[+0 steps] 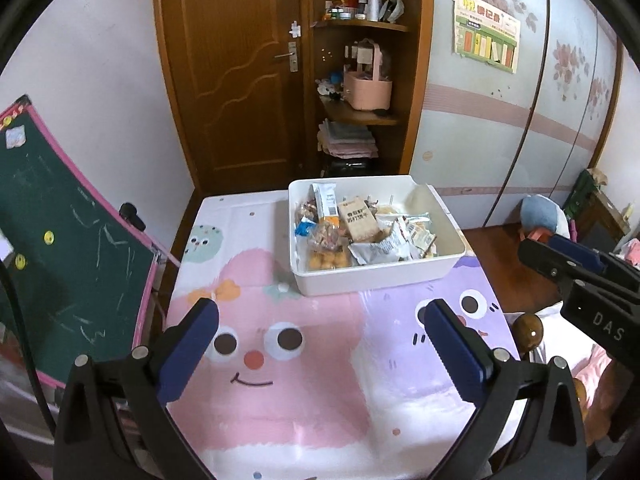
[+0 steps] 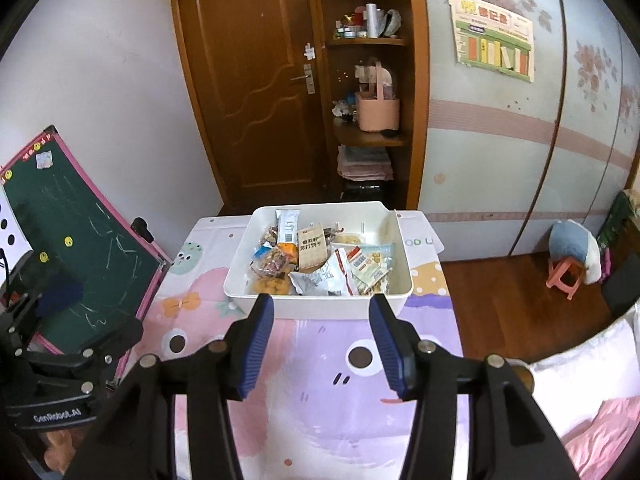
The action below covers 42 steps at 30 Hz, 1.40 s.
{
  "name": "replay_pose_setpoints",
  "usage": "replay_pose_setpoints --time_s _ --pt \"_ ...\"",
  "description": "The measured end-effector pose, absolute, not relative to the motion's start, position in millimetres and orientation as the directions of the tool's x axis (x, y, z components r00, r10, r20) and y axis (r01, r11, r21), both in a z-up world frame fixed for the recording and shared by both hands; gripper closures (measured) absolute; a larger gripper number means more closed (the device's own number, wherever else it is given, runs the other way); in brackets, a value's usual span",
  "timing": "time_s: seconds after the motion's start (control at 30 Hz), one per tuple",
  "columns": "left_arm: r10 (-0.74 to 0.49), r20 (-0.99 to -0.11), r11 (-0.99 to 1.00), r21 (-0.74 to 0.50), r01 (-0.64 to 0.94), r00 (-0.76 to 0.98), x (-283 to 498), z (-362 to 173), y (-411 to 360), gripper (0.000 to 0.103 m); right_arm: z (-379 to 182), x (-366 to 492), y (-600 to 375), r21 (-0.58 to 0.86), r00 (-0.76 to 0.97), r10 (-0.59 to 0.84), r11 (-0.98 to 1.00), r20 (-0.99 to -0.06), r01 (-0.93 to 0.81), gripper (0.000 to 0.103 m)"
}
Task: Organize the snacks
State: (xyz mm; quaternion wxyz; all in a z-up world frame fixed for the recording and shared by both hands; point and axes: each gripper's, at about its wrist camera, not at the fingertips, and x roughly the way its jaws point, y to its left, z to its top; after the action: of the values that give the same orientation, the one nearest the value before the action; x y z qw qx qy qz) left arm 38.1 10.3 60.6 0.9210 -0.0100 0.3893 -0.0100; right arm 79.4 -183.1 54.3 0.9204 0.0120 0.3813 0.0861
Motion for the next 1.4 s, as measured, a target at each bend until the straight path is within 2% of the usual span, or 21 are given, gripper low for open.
replay_pose_setpoints --time_s 0.17,0.23,0.33,0.47,0.6,1.0,1.4 --pt "-0.023 -0.71 1.0 -0.024 0.008 0.704 15 56 11 0.001 49 56 -186 0.121 0.705 0.176 0.984 -0.688 -0.127 0.04" --pt "-0.018 -0.71 1.0 -0.029 -0.003 0.704 5 51 11 0.001 44 46 -186 0.118 0.714 0.164 0.986 -0.681 -0.114 0.039" --pt "-0.03 -0.726 0.998 -0.059 -0.019 0.687 -5 36 11 0.001 35 31 -184 0.117 0.713 0.153 0.988 -0.685 -0.099 0.039" --pt "-0.006 -0.745 0.998 -0.048 -0.045 0.667 -12 15 9 0.001 17 15 -182 0.169 0.696 0.181 0.982 -0.695 -0.087 0.038" --pt "0.001 -0.766 0.998 -0.043 -0.053 0.643 -15 2 6 0.001 3 11 -177 0.152 0.664 0.172 0.984 -0.727 -0.088 0.038" --pt "0.08 -0.715 0.994 0.01 -0.105 0.695 -16 6 10 0.001 -4 6 -167 0.125 0.657 0.154 0.988 -0.738 -0.091 0.038" --pt "0.09 -0.732 0.991 -0.003 -0.136 0.676 -11 1 15 0.001 -5 7 -162 0.101 0.657 0.145 0.989 -0.74 -0.105 0.038"
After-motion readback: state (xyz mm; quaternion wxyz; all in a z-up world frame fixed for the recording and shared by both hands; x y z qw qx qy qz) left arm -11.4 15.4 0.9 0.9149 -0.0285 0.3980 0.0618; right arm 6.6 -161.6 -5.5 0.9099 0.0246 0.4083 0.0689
